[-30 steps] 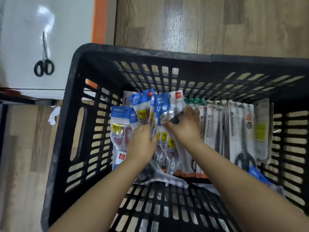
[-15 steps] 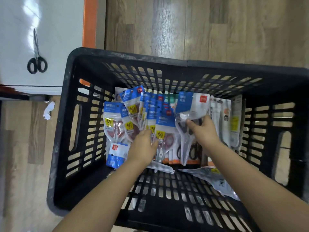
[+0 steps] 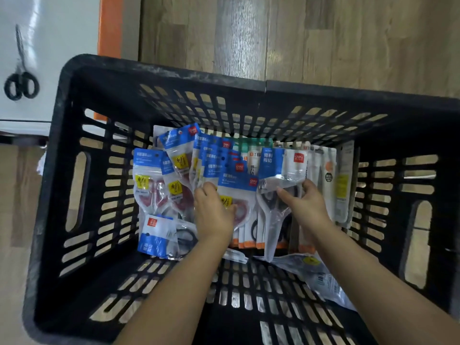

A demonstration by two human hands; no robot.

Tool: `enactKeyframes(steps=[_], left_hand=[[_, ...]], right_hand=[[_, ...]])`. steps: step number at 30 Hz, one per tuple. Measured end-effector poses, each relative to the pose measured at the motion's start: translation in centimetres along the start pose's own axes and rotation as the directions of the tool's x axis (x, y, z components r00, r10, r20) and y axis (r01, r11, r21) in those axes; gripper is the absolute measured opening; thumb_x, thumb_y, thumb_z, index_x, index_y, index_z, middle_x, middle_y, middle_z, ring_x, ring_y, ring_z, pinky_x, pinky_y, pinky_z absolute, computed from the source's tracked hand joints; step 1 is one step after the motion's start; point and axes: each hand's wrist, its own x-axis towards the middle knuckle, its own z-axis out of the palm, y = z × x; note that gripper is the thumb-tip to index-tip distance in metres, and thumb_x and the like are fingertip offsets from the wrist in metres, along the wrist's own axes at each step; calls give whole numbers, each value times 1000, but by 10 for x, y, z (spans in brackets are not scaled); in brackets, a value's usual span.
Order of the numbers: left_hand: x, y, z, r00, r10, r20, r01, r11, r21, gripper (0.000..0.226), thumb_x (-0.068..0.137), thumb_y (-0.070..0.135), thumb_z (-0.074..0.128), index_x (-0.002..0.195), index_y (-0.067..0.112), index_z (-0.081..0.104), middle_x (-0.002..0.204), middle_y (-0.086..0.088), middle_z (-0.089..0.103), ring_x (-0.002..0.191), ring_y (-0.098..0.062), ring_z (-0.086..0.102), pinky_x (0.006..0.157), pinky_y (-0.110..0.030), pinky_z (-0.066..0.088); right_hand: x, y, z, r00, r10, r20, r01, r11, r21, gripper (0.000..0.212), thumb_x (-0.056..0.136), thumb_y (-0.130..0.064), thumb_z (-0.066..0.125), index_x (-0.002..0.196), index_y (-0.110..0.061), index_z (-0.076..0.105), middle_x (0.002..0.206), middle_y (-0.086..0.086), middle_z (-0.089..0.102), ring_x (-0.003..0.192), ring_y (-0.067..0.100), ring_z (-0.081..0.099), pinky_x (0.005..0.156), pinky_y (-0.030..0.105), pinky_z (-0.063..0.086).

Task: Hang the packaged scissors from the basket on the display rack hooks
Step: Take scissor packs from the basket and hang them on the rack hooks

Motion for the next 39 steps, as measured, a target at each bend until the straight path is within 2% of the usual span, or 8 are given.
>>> enactKeyframes(steps=[10,14,20,23,26,30,34,39], left_hand=[[8,-11,3,999,24,47,-21,997,-74,34,78,24,75,91,15,45,100,-7,56,94,-26,55,73,-35,42],[4,-17,7,991,115,70,-101,979,-175,33,79,23,73,105,13,56,104,-4,57,96,-23,56,80,-39,49],[-3,-11,20,945,18,326,156,853,-498,36,85,10,66,113,28,51,104,4,63,105,-21,60,94,-43,49],[1,-13,9,940,-30,340,242,762,-600,28,85,0,64,106,16,58,99,-4,63,103,-27,61,88,-39,53],[-3,-24,-26,964,-116,238,254,661,-706,27,80,-3,68,106,2,62,98,-9,64,90,-20,60,72,-26,50],[-14,-32,-99,969,-187,164,235,467,-853,16,80,4,71,93,11,67,88,-3,69,83,-21,64,79,-33,53],[-48,-19,-190,982,-166,91,140,312,-940,15,82,5,67,96,10,66,93,-7,71,84,-21,65,83,-37,52],[-117,-2,-344,985,-133,-112,-62,335,-940,13,87,3,60,90,16,64,75,8,71,69,-6,66,69,-23,54]], right_hand=[[-4,4,8,999,36,36,-37,999,24,17,90,-16,62,104,-18,53,92,-8,61,81,3,57,62,16,43],[-7,4,11,999,52,-1,-52,998,30,10,92,-24,59,97,-18,54,89,-7,60,80,8,57,63,18,42],[-13,12,12,997,76,9,-76,997,-27,15,94,-27,55,103,-14,56,95,0,61,79,6,56,62,19,43],[-22,13,13,993,117,25,-116,993,-15,22,95,-24,54,113,-12,56,103,2,63,87,12,59,72,27,45],[-39,0,16,994,107,23,-107,994,-9,20,95,-23,54,113,-13,53,104,0,60,82,6,55,74,27,40],[-75,-51,35,998,42,41,-41,999,-27,21,93,-29,56,109,-15,52,105,3,60,89,17,56,76,30,40],[-135,-133,61,981,-100,164,103,995,-12,14,92,-25,58,105,-24,52,92,-9,60,76,7,53,63,27,39],[-251,-259,80,899,-322,296,323,945,47,16,89,-19,63,100,-8,59,67,8,58,54,14,49,50,24,40]])
